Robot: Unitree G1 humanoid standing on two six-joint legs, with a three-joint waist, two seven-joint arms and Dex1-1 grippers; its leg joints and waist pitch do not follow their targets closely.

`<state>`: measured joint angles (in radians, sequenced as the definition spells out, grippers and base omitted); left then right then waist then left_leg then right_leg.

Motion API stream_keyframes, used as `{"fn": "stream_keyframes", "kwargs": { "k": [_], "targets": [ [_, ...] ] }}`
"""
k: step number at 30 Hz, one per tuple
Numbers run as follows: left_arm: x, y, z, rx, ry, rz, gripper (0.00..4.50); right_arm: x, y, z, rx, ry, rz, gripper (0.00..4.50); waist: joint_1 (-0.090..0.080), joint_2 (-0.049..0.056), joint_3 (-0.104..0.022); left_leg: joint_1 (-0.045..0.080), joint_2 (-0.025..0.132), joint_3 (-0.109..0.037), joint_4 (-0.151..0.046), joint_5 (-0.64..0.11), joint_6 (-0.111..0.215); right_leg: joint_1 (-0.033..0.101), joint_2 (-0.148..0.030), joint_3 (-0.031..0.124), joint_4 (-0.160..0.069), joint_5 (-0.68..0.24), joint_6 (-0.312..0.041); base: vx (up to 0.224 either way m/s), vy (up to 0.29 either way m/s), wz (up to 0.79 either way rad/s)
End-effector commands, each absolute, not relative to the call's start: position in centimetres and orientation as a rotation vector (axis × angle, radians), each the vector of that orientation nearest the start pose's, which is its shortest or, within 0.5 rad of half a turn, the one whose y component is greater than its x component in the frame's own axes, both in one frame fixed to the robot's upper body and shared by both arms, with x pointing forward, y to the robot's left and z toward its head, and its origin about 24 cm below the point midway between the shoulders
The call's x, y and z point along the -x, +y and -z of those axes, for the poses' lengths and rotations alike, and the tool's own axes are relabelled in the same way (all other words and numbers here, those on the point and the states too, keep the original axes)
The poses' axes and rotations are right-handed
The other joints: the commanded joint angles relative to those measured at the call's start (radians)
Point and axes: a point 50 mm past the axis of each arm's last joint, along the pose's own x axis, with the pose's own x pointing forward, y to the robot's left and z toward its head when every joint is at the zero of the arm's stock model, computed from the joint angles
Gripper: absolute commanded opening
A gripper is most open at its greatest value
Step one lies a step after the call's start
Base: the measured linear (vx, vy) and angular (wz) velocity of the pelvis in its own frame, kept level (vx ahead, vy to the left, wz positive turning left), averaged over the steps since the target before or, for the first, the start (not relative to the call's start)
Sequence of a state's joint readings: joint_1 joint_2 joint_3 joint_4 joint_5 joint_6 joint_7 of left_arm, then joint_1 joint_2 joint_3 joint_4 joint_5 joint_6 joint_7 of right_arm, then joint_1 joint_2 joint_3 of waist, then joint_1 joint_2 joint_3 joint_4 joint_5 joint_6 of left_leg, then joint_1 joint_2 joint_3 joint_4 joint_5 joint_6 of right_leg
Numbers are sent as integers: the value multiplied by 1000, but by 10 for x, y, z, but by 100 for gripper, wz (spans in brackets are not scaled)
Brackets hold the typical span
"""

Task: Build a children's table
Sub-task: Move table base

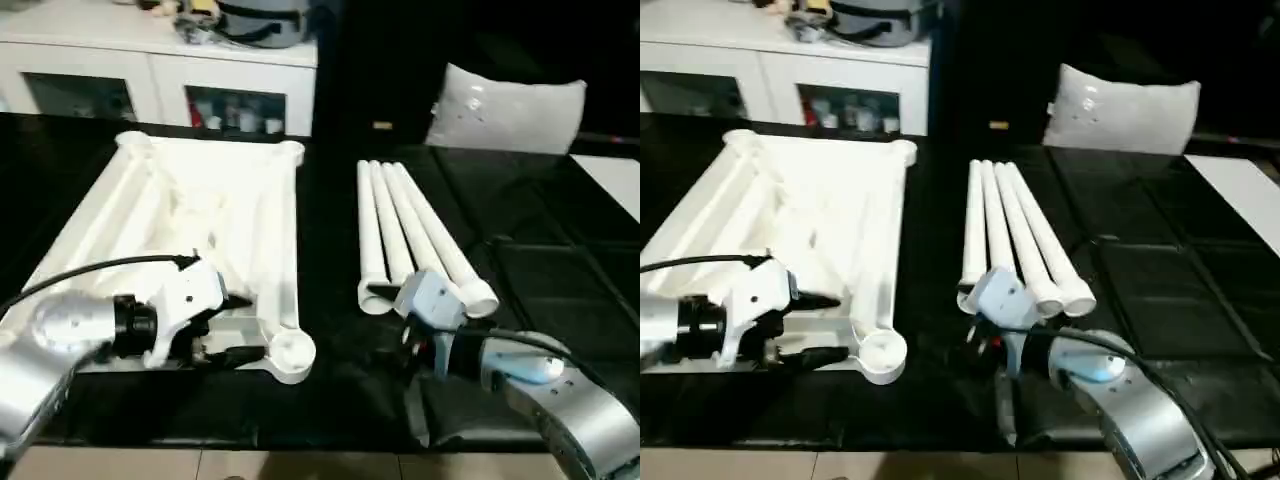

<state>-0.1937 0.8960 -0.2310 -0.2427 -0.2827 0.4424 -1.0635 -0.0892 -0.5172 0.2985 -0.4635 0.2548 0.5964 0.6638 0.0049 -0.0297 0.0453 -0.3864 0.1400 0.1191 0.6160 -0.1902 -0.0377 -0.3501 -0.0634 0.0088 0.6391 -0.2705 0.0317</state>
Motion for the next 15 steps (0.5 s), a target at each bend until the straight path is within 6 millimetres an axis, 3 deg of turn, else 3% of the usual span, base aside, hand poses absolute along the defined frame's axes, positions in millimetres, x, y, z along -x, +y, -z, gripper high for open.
{"fn": "stream_keyframes", "kwargs": {
  "k": [1,5,6,8,9,10,13,15],
  "targets": [
    [-241,200,-102,-567,540,1247,304,-220,-116,-89,278,289,-1046,450,3,15,-31,24,60,-23,-112,-481,-97,-16,-66,27,-97,-333,-135,0,0,0],
    [-243,201,-102,-570,564,1275,282,-218,-115,-88,273,301,-1060,450,5,13,-37,27,64,-15,-109,-433,-83,-17,-63,27,-90,-253,-157,0,0,0],
    [-243,201,-102,-569,570,1284,266,-217,-115,-88,276,306,-1066,450,6,18,-38,27,63,-12,-109,-420,-79,-17,-61,27,-89,-230,-162,0,0,0],
    [-244,201,-101,-574,585,1300,252,-216,-115,-86,280,317,-1074,450,9,18,-42,22,64,-9,-106,-372,-72,-9,-61,26,-82,-162,-171,0,0,0],
    [-244,201,-100,-576,590,1304,248,-215,-115,-86,279,319,-1076,450,11,18,-47,18,65,-6,-103,-302,-61,-2,-58,23,-73,-62,-182,0,0,0],
    [-244,201,-99,-577,593,1307,236,-214,-115,-86,277,321,-1077,450,11,18,-47,18,65,-6,-103,-302,-61,-2,-58,23,-73,-62,-182,72,-17,-7],
    [-241,202,-95,-582,618,1321,215,-212,-114,-85,273,327,-1087,450,18,18,-58,15,62,9,-84,-111,-21,10,-52,20,-57,202,-204,46,-14,-4],
    [-239,203,-94,-584,628,1325,208,-212,-113,-85,272,329,-1092,450,22,13,-55,16,63,14,-86,-114,-15,12,-51,20,-59,196,-205,0,0,0]
  ]
}}
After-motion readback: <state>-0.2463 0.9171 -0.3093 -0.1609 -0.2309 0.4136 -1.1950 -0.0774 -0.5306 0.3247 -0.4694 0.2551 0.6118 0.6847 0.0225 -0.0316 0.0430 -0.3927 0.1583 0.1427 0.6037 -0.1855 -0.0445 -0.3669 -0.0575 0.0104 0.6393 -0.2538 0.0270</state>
